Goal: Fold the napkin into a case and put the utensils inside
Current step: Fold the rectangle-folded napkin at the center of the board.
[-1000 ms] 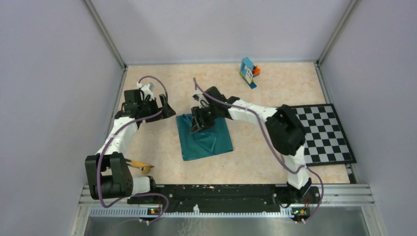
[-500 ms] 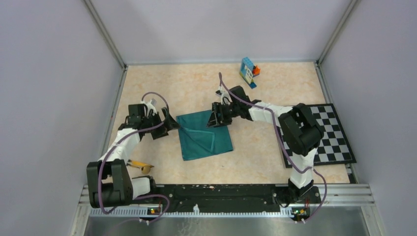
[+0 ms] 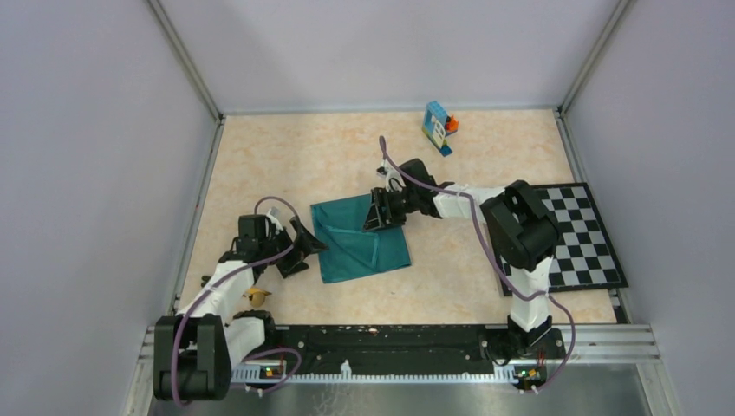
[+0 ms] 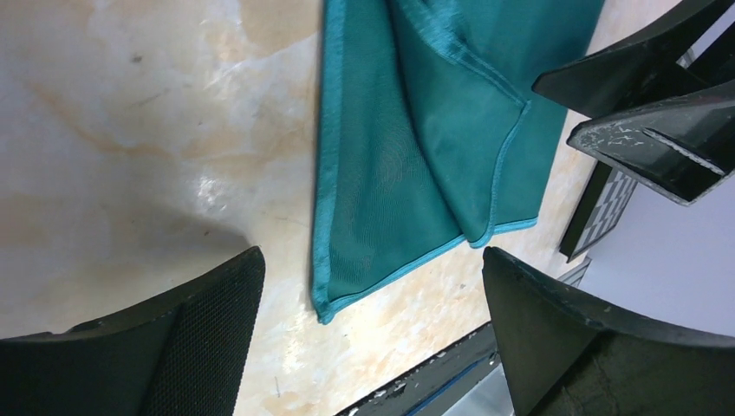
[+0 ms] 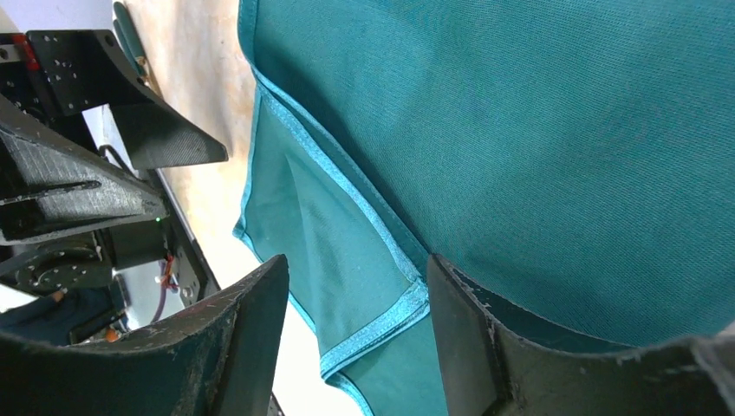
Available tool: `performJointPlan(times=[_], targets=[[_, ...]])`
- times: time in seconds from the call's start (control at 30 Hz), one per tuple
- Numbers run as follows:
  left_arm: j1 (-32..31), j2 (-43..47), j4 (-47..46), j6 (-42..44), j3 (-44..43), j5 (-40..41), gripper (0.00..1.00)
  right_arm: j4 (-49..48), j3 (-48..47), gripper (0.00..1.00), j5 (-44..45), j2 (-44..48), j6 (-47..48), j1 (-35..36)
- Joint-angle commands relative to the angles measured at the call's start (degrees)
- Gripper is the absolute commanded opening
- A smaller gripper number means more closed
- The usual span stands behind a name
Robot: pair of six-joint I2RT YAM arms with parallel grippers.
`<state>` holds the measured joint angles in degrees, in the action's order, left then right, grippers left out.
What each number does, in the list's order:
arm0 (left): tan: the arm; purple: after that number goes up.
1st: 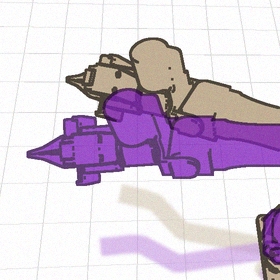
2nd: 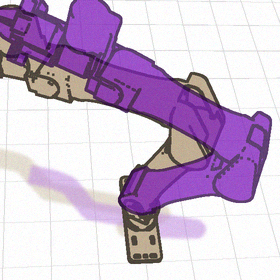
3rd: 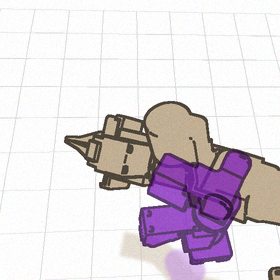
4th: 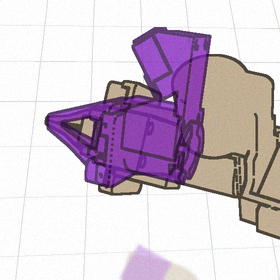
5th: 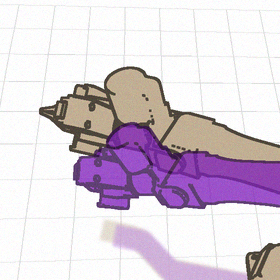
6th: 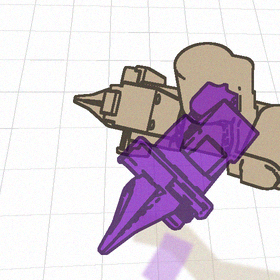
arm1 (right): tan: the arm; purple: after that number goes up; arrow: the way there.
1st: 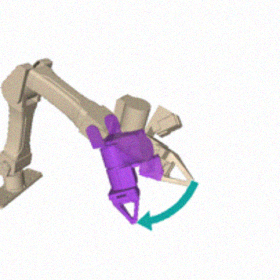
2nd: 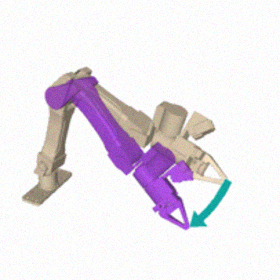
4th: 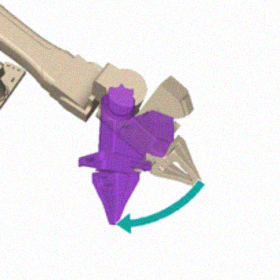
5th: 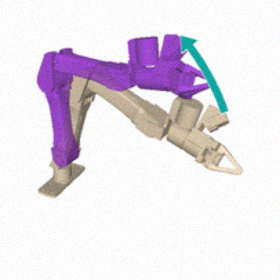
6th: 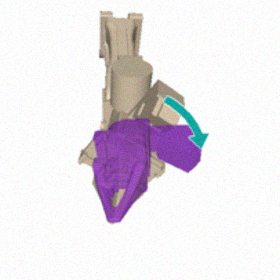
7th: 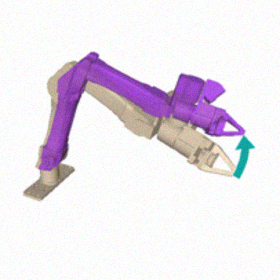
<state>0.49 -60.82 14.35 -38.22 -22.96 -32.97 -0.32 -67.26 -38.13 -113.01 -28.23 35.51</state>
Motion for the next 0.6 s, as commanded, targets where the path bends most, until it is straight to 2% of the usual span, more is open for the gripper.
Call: performJointPlan(times=[0.0,0.23,0.37,0.5,0.57], targets=[[-0.3,2.7,-4.7,-3.3,3.1,3.0,0.99,-0.9,0.4,0.59,2.3,0.3,2.3,1.5],[-3.4,1.9,-7.6,-4.5,5.7,2.9,0.99,0.2,-1.1,0.58,3.8,-0.3,3.2,4.5],[-4.4,2.2,-9.7,-5.3,6.9,2.9,0.99,-2.0,-1.8,0.56,1.8,0.2,-1.6,7.8],[-4.6,5.1,-8.8,-5.2,7.0,4.1,0.99,-13.3,-0.8,0.56,-1.4,2.8,-13.7,11.9],[-4.6,7.6,-7.6,-5.1,7.0,5.5,0.99,-24.1,0.5,0.56,-5.0,2.6,-23.0,13.6]])
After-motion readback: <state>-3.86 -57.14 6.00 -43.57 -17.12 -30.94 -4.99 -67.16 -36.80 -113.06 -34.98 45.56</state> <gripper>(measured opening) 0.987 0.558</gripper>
